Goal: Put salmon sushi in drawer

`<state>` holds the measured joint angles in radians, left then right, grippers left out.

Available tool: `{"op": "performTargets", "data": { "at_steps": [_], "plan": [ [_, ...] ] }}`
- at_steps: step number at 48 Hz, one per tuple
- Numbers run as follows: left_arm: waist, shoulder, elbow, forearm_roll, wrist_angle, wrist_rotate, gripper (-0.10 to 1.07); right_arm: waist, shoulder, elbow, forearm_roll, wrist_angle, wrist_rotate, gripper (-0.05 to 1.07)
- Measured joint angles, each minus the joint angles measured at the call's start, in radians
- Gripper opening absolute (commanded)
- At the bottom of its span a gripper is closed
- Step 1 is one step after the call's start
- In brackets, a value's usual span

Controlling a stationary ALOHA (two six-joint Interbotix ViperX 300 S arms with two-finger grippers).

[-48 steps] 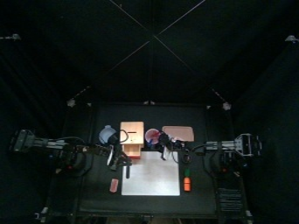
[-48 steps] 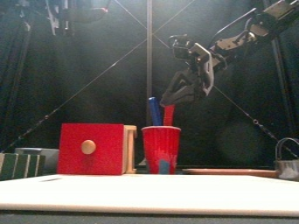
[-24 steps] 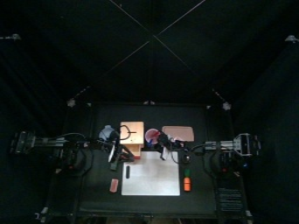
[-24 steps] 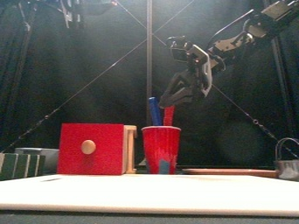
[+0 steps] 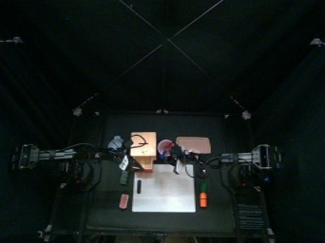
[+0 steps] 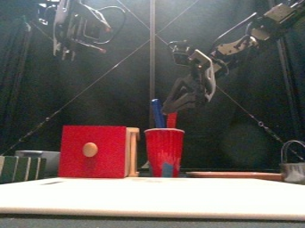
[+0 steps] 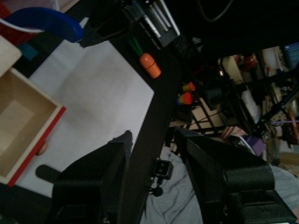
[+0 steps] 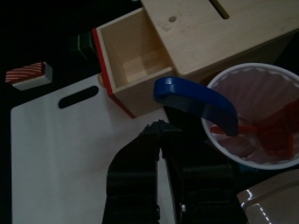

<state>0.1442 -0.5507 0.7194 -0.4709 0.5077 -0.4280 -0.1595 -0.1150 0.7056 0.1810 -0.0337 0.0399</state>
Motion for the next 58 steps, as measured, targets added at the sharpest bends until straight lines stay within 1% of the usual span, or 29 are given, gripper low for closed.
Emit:
{"op": "performTargets", "data": {
  "at_steps": [3,5,8,11,14,18,20,23,25,29,33,37,41,47,52,58],
  "plan": [
    [-0.005,-0.003,-0.006,0.072,0.032,-0.086,0.82,0.0,0.003,-0.002,0.0,0.0,0.002,0.04],
    [-0.014,-0.002,-0.011,0.135,0.06,-0.161,0.82,0.002,0.005,-0.003,0.0,0.002,0.002,0.04],
    [-0.035,-0.002,-0.011,0.215,0.098,-0.259,0.82,0.002,0.006,-0.005,0.0,0.0,0.002,0.04],
    [-0.066,-0.002,-0.011,0.304,0.14,-0.385,0.82,0.0,0.008,-0.006,0.0,0.002,0.002,0.04],
    [-0.112,-0.002,-0.011,0.385,0.176,-0.495,0.82,0.002,0.012,-0.005,0.002,0.0,0.002,0.04],
    [-0.19,-0.003,-0.003,0.514,0.235,-0.683,0.82,0.0,0.017,-0.005,0.0,0.0,0.0,0.04],
    [-0.224,-0.002,0.005,0.565,0.256,-0.75,0.82,0.0,0.02,-0.006,0.002,0.0,0.002,0.04],
    [-0.281,-0.002,0.02,0.643,0.288,-0.89,0.82,0.0,0.025,-0.005,0.002,0.0,0.002,0.04],
    [-0.319,0.0,0.031,0.69,0.302,-0.957,0.82,0.0,0.028,-0.005,0.0,0.002,0.002,0.04],
    [-0.38,0.005,0.051,0.758,0.324,-1.069,0.83,0.002,0.028,-0.006,0.0,0.0,0.002,0.04],
    [-0.44,0.025,0.08,0.793,0.35,-1.178,0.83,0.0,0.029,-0.006,0.002,0.0,0.002,0.04],
    [-0.483,0.051,0.107,0.787,0.365,-1.229,0.84,0.0,0.028,-0.006,0.0,0.0,0.002,0.04],
    [-0.512,0.092,0.121,0.738,0.368,-1.252,0.84,0.002,0.028,-0.008,-0.002,0.0,0.0,0.04],
    [-0.528,0.14,0.121,0.667,0.37,-1.224,0.87,0.002,0.029,-0.009,-0.008,0.0,-0.002,0.04],
    [-0.538,0.163,0.11,0.62,0.367,-1.212,0.93,0.002,0.028,-0.017,-0.015,-0.006,-0.002,0.04],
    [-0.577,0.196,0.092,0.549,0.339,-1.213,1.01,0.002,0.028,-0.018,-0.018,-0.037,-0.002,0.04]
  ]
}}
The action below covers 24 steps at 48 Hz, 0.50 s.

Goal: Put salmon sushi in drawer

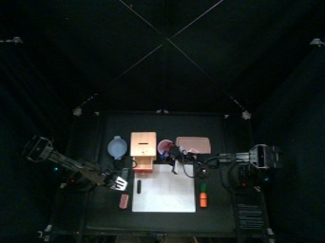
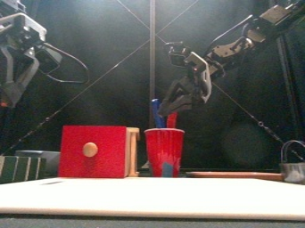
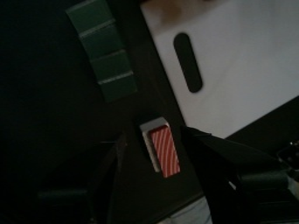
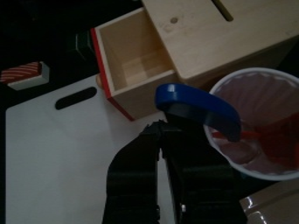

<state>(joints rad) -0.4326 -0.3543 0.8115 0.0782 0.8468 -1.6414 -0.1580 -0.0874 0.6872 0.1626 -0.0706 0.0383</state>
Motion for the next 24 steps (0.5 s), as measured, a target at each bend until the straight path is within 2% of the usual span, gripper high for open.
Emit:
{"op": "performTargets", "data": {
  "at_steps": [6,14,24],
  "plan": [
    [-0.031,0.063,-0.014,-0.049,-0.051,-0.005,1.02,0.0,0.0,-0.003,0.0,-0.015,0.0,0.04],
    [-0.046,0.176,-0.029,-0.064,-0.117,-0.006,1.02,0.003,0.0,-0.005,0.005,-0.018,0.0,0.04],
    [-0.06,0.281,-0.048,-0.066,-0.13,-0.015,1.02,0.009,0.0,-0.005,0.014,-0.017,0.002,0.04]
  ]
}}
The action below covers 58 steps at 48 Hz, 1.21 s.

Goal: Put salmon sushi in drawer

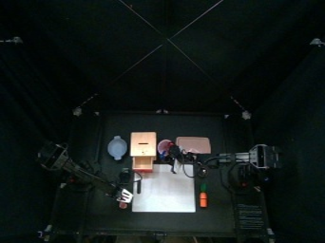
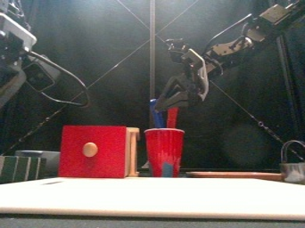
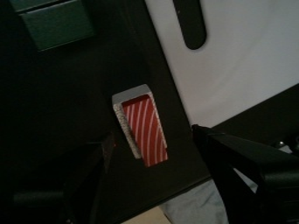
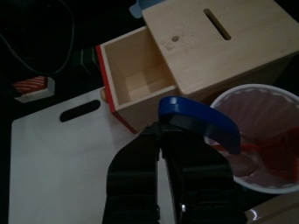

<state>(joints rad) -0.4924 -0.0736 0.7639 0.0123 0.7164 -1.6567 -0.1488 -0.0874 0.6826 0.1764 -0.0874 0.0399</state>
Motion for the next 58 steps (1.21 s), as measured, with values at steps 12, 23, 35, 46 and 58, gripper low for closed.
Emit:
{"op": "performTargets", "data": {
  "at_steps": [12,23,35,46,58],
  "plan": [
    [-0.006,0.063,-0.002,0.005,0.0,-0.075,1.02,0.002,0.002,0.0,0.002,0.0,0.0,0.04],
    [-0.006,0.086,-0.003,0.015,0.0,-0.117,0.96,0.002,0.0,0.002,0.002,0.0,0.0,0.04],
    [-0.006,0.095,-0.012,0.023,-0.002,-0.12,0.69,0.002,0.0,0.0,0.002,0.0,0.0,0.04],
    [-0.006,0.089,-0.017,0.072,-0.002,-0.112,0.6,0.002,0.0,0.0,0.002,0.0,0.0,0.04],
    [-0.003,0.011,-0.035,0.207,0.0,-0.106,0.6,0.0,0.0,0.0,0.002,0.0,0.0,0.04]
  ]
}}
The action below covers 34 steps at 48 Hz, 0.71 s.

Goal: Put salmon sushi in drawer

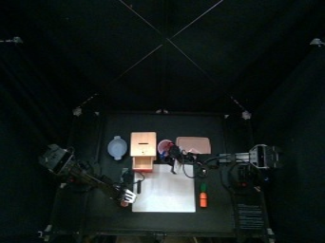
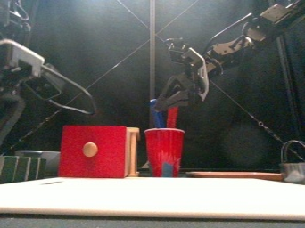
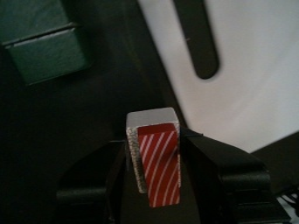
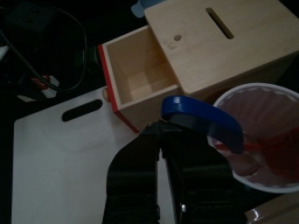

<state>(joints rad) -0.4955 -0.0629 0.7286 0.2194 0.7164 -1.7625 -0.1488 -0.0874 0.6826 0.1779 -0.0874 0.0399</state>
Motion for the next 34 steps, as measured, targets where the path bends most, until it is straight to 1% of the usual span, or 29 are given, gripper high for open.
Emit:
{"op": "performTargets", "data": {
  "at_steps": [5,9,19,24,29,34],
  "plan": [
    [0.015,-0.049,0.0,0.078,0.002,0.0,0.6,0.0,0.0,0.0,-0.002,0.0,0.0,0.04],
    [0.04,-0.087,0.0,0.163,0.002,0.003,0.6,0.0,0.0,0.0,-0.002,-0.002,0.0,0.04],
    [0.164,-0.19,0.006,0.351,0.002,0.003,0.6,-0.002,0.0,0.0,-0.006,-0.002,0.0,0.04],
    [0.232,-0.241,0.023,0.42,-0.002,0.003,0.6,-0.002,0.0,0.0,-0.008,0.0,0.0,0.04],
    [0.298,-0.279,0.044,0.495,-0.02,0.023,0.6,-0.002,0.002,0.0,-0.006,0.0,0.0,0.04],
    [0.351,-0.308,0.069,0.565,-0.058,0.072,0.6,-0.003,0.0,0.0,-0.006,-0.002,0.0,0.04]
  ]
}}
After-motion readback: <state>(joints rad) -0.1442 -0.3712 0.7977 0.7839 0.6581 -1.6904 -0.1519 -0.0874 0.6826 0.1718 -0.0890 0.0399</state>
